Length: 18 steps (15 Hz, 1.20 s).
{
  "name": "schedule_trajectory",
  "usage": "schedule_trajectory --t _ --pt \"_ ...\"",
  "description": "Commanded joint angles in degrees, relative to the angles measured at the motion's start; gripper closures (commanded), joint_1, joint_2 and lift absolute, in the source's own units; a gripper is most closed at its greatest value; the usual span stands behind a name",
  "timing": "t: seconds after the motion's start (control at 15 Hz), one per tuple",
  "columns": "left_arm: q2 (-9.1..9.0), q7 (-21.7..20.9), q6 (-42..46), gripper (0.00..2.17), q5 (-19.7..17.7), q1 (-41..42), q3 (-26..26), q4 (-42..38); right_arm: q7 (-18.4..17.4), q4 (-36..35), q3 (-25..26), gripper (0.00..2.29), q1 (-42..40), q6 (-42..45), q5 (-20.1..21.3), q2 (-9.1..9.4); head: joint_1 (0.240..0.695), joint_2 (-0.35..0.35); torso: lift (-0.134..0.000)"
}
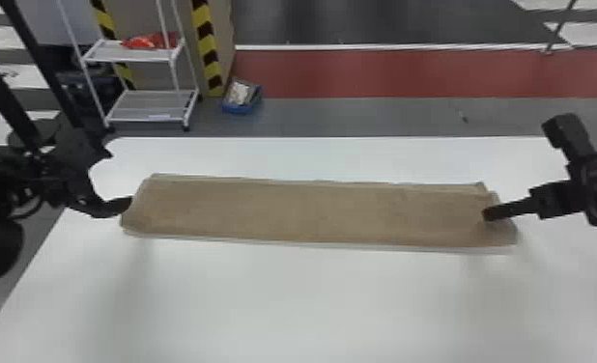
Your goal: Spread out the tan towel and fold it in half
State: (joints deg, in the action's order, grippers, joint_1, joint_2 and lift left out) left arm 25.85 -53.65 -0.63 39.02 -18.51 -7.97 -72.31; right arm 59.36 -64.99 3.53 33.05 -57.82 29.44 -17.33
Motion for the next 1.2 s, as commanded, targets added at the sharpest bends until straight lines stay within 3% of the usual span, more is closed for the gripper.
schedule_trajectory --t 0.0,0.2,0.6,0.67,0.8,1.13 --pt "0.17 -0.05 0.67 0.05 0.00 0.41 -0.56 -0.02 -0.39 -0.14 0.07 0.51 0.00 0.02 0.00 0.28 0.695 0.038 -0.124" --pt "0.70 -0.05 1.19 0.06 -0.53 0.49 -0.73 -0.02 -1.53 -0.14 0.16 0.65 0.00 0.20 0.00 0.89 0.695 0.045 -0.124" --pt "0.87 0.03 1.55 0.06 -0.79 0.76 -0.82 -0.11 -2.76 -0.84 1.21 0.65 -0.26 0.55 -0.09 1.07 0.695 0.049 -0.124" --pt "0.96 0.03 1.55 0.06 -0.79 0.76 -0.82 -0.11 -3.38 -1.46 1.30 0.65 -0.26 1.43 -0.35 1.07 0.695 0.048 -0.124" --pt "0.96 0.03 1.55 0.06 -0.79 0.76 -0.91 -0.11 -4.52 -2.86 1.65 0.94 -0.53 3.72 -0.35 1.24 0.695 0.044 -0.124" --pt "1.05 0.21 1.72 0.06 -0.79 0.93 -1.35 -0.02 -5.84 -6.11 1.65 0.93 -2.37 10.92 -1.67 2.03 0.695 0.050 -0.124"
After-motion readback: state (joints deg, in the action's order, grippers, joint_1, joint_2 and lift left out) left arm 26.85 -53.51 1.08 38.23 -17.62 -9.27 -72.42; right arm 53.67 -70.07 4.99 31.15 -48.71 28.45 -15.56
